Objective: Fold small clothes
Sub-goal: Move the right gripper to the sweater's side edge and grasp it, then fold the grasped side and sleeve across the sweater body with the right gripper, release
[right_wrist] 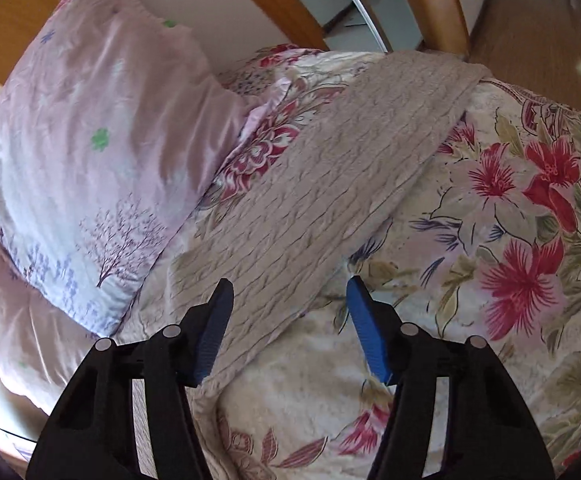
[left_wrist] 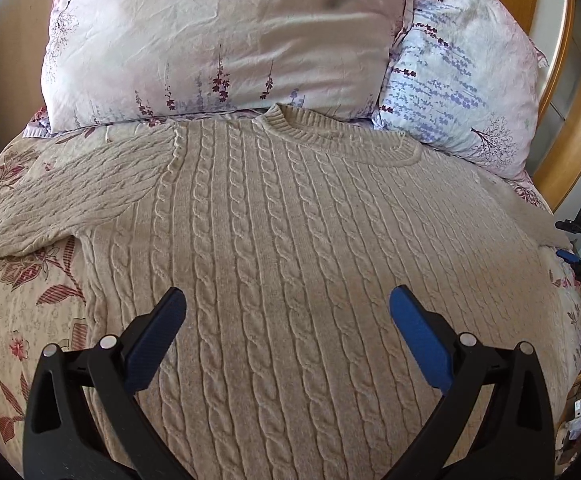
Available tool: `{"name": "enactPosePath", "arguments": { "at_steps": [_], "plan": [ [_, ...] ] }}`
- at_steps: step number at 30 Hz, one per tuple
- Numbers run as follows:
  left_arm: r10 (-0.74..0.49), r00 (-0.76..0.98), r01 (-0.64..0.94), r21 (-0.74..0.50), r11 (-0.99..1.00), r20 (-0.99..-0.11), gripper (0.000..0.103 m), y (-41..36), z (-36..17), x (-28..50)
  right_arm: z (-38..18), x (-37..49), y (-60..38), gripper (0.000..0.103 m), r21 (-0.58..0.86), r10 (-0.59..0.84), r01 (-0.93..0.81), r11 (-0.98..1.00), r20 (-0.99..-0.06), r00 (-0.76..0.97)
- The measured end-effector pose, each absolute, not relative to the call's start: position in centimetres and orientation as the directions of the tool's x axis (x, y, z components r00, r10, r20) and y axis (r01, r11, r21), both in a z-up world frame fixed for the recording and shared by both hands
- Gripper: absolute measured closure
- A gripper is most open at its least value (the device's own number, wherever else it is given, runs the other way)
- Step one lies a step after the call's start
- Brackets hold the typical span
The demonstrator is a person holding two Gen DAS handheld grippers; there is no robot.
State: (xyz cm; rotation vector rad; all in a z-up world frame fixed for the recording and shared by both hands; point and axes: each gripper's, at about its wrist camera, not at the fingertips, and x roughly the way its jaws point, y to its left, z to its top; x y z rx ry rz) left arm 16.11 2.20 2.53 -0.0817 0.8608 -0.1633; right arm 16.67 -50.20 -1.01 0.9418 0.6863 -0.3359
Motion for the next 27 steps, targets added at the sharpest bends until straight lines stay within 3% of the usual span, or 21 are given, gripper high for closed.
{"name": "enactPosePath", "arguments": {
  "at_steps": [8,13,18,22,27],
  "plan": [
    [-0.250,0.633,0.108,-0.236,0.966,-0.733,0.002,3.4,1.6,17.0,-1.5,16.4,-52.0,0.061,0.650,-0.021,0.571,0.502,-0.650,0.759],
    [-0.272,0.615,0.104,-0.266,0.958,-0.740,0.002,3.6,1.1,17.4,-2.2,15.7,-53.0,0.077,0.677,-0.052,0.578,0.455,-0.628,0.777],
    [-0.279,0.613,0.106,-0.273,0.956,-0.739,0.002,3.6,0.9,17.5,-2.6,15.1,-54.2,0.079,0.705,-0.100,0.591,0.392,-0.606,0.789],
    [-0.275,0.610,0.108,-0.266,0.958,-0.743,0.002,3.5,0.7,17.6,-2.4,15.6,-54.1,0.091,0.666,-0.128,0.606,0.434,-0.621,0.774],
    [-0.273,0.609,0.108,-0.263,0.959,-0.745,0.002,3.4,0.6,17.7,-1.2,15.4,-53.3,0.093,0.677,-0.143,0.559,0.480,-0.568,0.811]
  ]
}}
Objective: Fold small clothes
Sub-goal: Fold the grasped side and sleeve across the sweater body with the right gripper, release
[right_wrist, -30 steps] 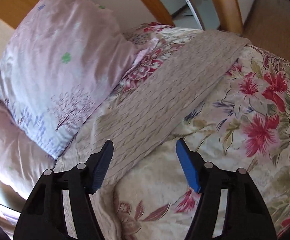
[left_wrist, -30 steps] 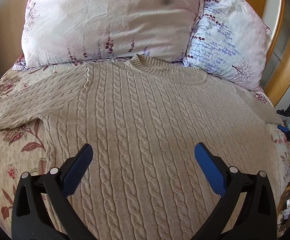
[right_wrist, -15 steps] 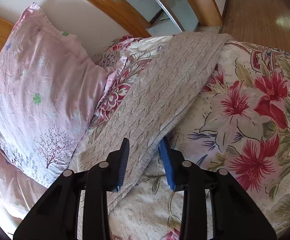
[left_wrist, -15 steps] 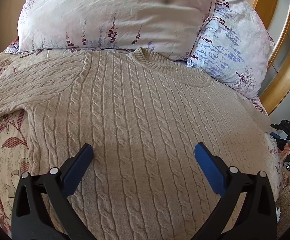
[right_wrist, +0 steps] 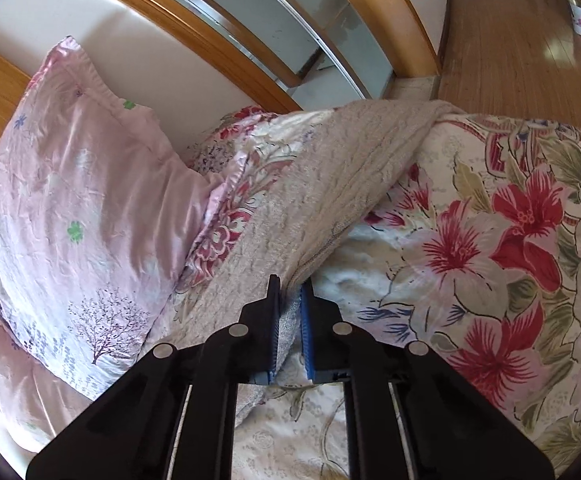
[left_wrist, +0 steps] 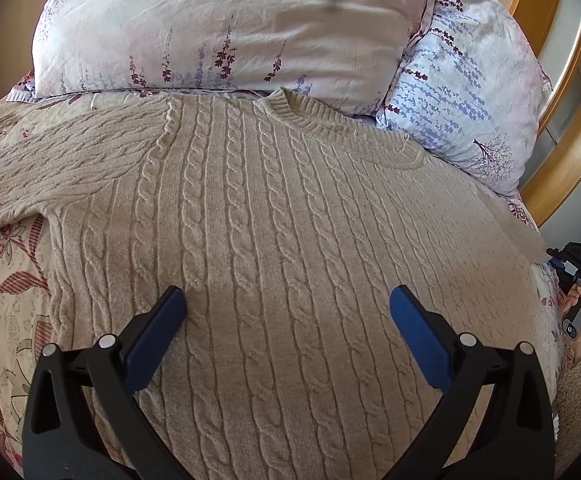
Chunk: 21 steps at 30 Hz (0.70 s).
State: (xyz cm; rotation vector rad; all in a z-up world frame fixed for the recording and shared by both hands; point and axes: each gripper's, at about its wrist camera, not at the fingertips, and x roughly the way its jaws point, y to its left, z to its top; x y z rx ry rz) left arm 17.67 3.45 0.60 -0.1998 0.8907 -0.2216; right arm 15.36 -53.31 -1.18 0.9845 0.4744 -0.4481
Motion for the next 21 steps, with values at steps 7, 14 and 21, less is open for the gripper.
{"name": "enactPosePath", "arguments": {
  "at_steps": [7,14,21],
  "plan": [
    [-0.271,0.608,0.109,-0.259,0.960,-0.746,0.002,3.4,0.5,17.7,4.3,16.4,-49.6,0.093,0.639,-0.114,0.407,0.653,-0.448,0.887],
    [-0.274,0.609,0.111,-0.262,0.959,-0.744,0.002,3.4,0.5,17.7,7.6,19.9,-40.3,0.093,0.614,0.162,0.113,0.781,-0.375,0.913],
    [-0.288,0.611,0.111,-0.280,0.954,-0.737,0.002,3.7,0.6,17.6,2.9,23.4,-29.8,0.093,0.579,0.397,-0.005,0.815,-0.553,0.732]
  ]
}}
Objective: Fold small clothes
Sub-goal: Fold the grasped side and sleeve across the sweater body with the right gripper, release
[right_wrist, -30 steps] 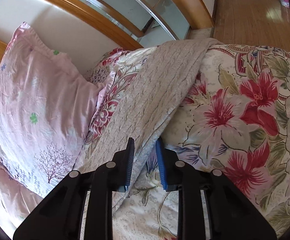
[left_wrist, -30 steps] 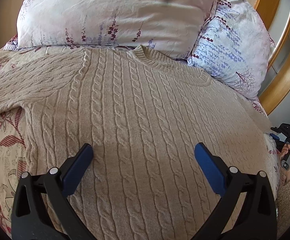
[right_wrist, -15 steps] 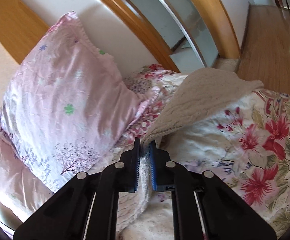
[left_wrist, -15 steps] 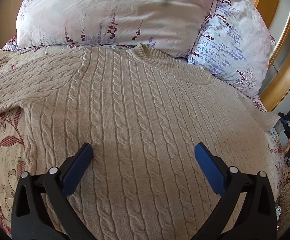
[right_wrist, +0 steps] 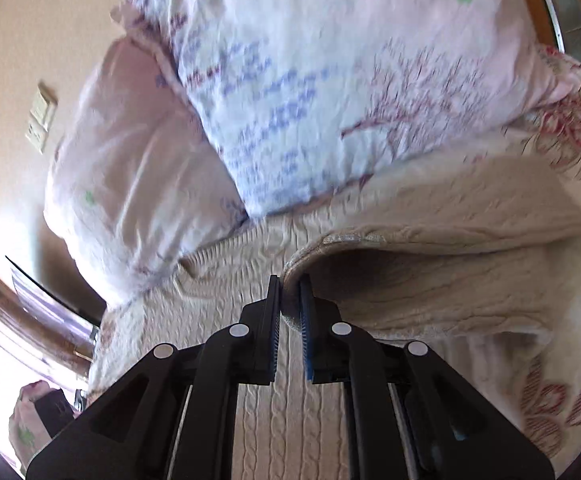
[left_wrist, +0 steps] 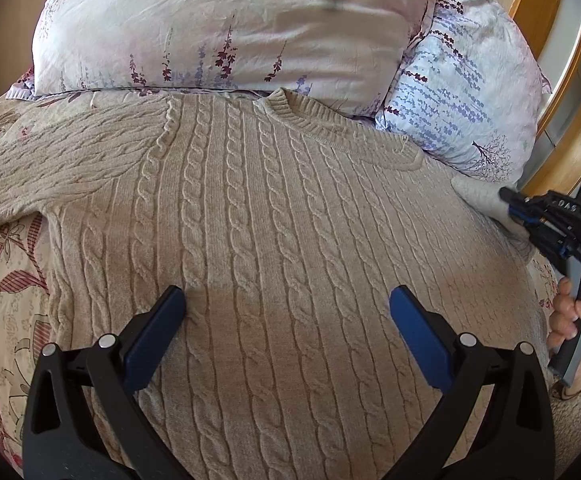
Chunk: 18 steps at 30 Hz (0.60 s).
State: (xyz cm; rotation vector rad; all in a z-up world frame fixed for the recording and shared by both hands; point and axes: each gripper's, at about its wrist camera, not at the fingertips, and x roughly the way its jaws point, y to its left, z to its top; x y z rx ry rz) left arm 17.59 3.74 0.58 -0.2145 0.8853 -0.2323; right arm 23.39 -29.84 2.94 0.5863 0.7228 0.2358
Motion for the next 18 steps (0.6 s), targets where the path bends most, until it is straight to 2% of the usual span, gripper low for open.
{"name": "enactPosePath", "arguments": {
  "at_steps": [3,5,9,18],
  "plan": [
    [-0.294,0.612,0.112,-0.287,0.951,-0.735,0.002,3.9,0.6,17.5,0.5,23.9,-28.2,0.091,0.560,0.416,0.011,0.829,-0.628,0.658],
    [-0.295,0.612,0.112,-0.289,0.951,-0.734,0.002,3.8,0.6,17.5,0.0,23.9,-28.5,0.089,0.583,0.431,0.031,0.812,-0.635,0.641],
    [-0.288,0.610,0.111,-0.280,0.954,-0.738,0.002,3.7,0.6,17.5,0.6,24.0,-30.9,0.061,0.676,0.462,0.085,0.732,-0.585,0.667],
    [-0.288,0.610,0.110,-0.281,0.953,-0.738,0.002,3.7,0.5,17.5,1.4,23.6,-37.2,0.062,0.675,0.249,0.308,0.671,-0.596,0.763]
  ]
}}
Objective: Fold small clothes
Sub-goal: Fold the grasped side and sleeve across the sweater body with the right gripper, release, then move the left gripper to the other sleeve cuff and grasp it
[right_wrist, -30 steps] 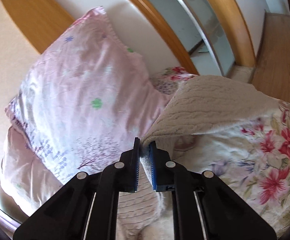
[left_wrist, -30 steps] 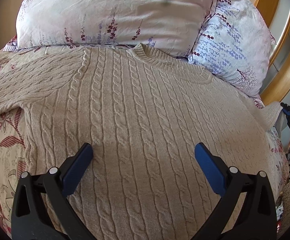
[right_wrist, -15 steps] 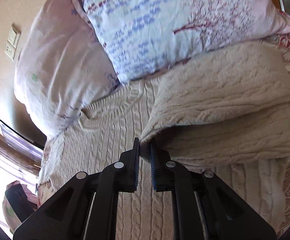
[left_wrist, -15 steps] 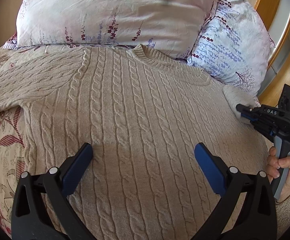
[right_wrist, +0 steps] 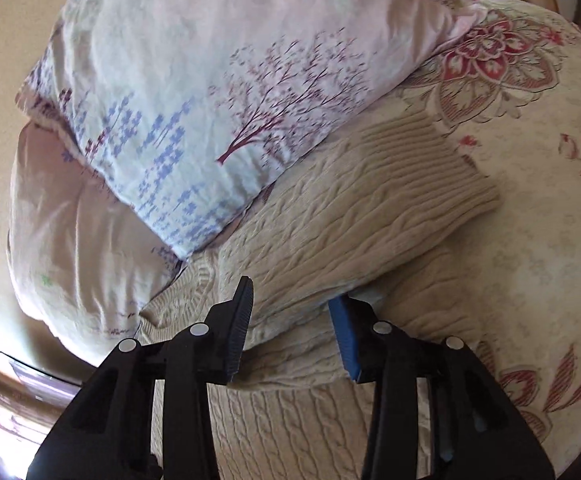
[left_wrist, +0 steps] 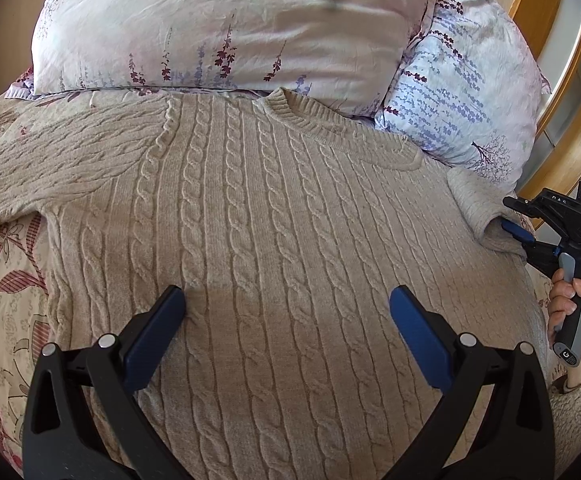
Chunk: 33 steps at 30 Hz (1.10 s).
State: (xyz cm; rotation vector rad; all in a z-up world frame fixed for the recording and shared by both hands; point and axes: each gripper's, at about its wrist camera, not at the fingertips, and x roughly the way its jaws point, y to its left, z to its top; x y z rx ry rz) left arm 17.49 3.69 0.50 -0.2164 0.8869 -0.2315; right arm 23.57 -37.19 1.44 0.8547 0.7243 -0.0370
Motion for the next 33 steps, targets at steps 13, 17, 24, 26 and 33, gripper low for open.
{"name": "enactPosePath", "arguments": {
  "at_steps": [13,17,24,26,33],
  "plan": [
    [-0.399,0.639,0.100,-0.444,0.890,-0.657,0.002,5.9,0.5,17.2,7.3,25.9,-28.9,0.094,0.535,0.233,0.074,0.841,-0.483,0.844],
    [-0.434,0.651,0.097,-0.499,0.861,-0.623,0.002,6.6,0.5,17.1,7.3,28.0,-20.8,0.094,0.513,0.430,-0.149,0.845,-0.486,0.761],
    [-0.479,0.670,0.096,-0.573,0.814,-0.567,0.002,7.5,0.3,16.8,0.8,30.7,-10.2,0.078,0.497,0.563,-0.267,0.826,-0.704,0.432],
    [-0.489,0.653,0.110,-0.566,0.817,-0.579,0.002,7.5,0.6,16.7,1.2,28.8,-10.2,0.067,0.505,0.578,-0.282,0.815,-0.693,0.431],
    [-0.586,0.501,0.026,-0.666,0.745,-0.636,0.002,9.3,1.6,19.3,4.5,23.1,-21.4,0.039,0.699,0.597,-0.103,0.708,-0.515,0.615]
  ]
}}
